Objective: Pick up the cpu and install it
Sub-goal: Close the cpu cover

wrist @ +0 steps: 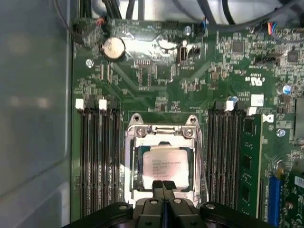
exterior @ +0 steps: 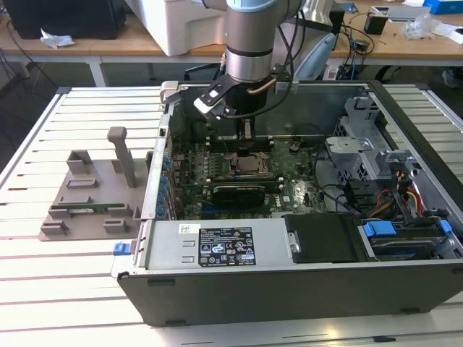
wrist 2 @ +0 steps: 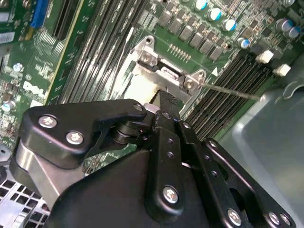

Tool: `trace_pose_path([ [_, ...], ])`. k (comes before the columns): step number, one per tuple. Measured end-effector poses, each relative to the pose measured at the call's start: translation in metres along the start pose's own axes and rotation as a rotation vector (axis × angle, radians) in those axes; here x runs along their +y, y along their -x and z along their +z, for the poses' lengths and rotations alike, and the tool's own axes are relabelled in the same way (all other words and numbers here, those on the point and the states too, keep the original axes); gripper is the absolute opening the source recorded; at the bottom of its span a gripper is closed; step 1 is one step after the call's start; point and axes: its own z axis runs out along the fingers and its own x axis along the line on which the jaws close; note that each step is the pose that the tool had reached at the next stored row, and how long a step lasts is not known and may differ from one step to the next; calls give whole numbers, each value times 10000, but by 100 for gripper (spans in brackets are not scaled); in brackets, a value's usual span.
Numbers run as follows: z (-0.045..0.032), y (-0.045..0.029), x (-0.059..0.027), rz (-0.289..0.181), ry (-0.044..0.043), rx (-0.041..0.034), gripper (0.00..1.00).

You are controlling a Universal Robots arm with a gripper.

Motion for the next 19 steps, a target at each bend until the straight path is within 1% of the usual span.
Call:
trace_pose_path([
  [2, 36, -2, -28, 0, 2, 1, 11],
  [4, 81, -5, -83, 1, 1, 1, 11],
  [5, 107, -6, -132, 0, 1, 1, 11],
  [10, 150, -9, -203, 1, 0, 1, 11],
  [12, 169, -10, -211, 0, 0, -1, 11],
  [16, 177, -10, -203, 2, 0, 1, 11],
  [19, 176, -9, -116, 1, -2, 0, 11],
])
